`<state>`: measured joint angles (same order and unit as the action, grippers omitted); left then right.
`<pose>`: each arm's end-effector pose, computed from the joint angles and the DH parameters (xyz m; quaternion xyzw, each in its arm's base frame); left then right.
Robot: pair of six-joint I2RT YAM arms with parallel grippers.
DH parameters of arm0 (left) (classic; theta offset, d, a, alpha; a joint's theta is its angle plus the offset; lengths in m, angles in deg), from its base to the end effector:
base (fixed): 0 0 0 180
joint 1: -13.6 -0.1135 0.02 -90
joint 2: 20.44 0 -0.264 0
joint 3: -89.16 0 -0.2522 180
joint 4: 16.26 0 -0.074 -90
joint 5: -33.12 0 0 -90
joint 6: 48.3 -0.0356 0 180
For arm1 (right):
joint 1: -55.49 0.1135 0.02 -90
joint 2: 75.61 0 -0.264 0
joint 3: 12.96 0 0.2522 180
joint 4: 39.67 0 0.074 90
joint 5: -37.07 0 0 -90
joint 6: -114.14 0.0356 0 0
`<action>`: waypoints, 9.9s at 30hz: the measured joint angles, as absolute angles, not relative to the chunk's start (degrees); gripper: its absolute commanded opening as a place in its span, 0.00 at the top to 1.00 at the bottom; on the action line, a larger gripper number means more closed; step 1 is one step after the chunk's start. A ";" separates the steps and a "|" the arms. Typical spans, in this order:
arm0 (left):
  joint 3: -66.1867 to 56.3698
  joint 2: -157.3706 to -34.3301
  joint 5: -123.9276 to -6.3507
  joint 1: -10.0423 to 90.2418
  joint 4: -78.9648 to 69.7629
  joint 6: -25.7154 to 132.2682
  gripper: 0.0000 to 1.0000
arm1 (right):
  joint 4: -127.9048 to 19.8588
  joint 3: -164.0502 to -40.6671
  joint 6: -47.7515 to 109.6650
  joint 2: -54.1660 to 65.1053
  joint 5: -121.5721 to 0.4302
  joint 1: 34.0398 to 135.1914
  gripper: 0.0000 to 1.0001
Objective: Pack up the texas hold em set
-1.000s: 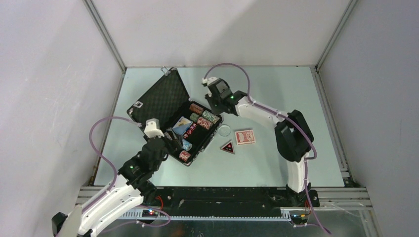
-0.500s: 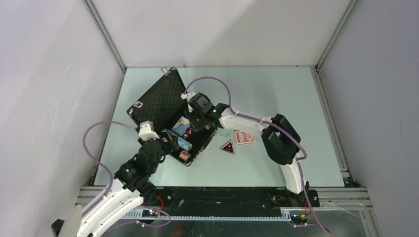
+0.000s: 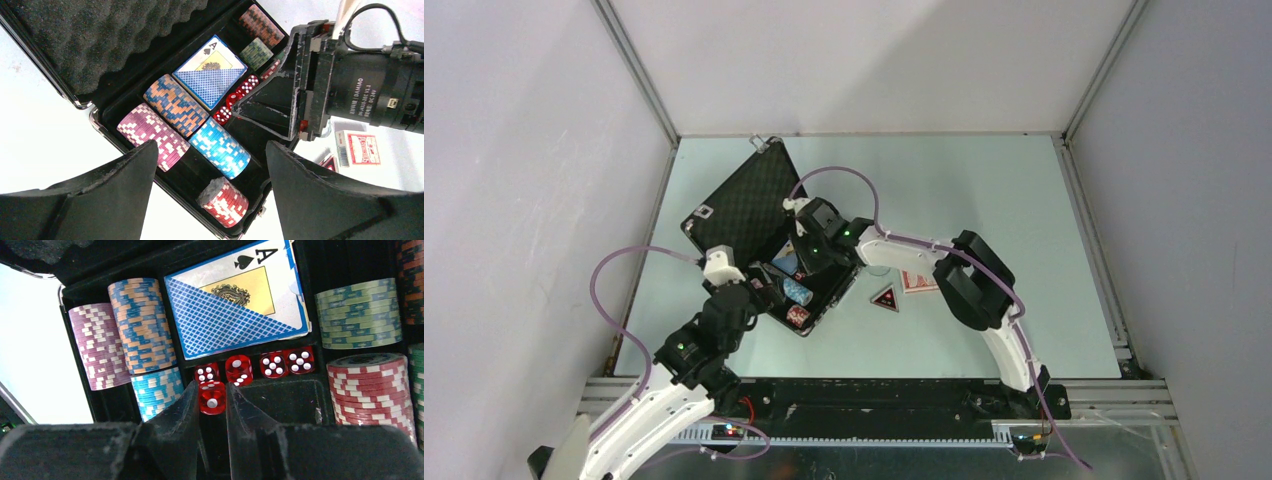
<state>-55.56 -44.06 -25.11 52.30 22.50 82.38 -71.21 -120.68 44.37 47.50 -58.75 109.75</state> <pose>0.1038 -0.0591 0.2227 -0.1570 0.8179 -0.1408 0.5353 0.2787 0.3934 0.1878 -0.2897 0.8829 0.2595 0.2632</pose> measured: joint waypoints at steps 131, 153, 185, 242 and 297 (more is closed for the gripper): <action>-55.65 -44.41 -25.59 52.30 22.10 82.23 0.14 | -70.60 -121.77 45.57 48.79 -50.71 110.67 0.85; -55.65 -45.20 -25.98 52.28 22.10 82.16 0.14 | -68.41 -105.81 44.46 33.55 -48.15 109.62 0.78; -55.62 -48.02 -33.81 52.19 21.56 78.71 0.00 | -78.86 -75.30 65.24 5.86 -33.99 92.85 0.00; -64.98 -35.43 -37.26 52.19 11.52 71.13 0.01 | -107.25 -97.49 130.86 32.53 -37.05 90.78 0.39; -66.95 -29.70 -35.60 52.19 10.96 70.36 0.04 | -71.45 -101.01 101.07 27.48 -44.61 108.72 0.72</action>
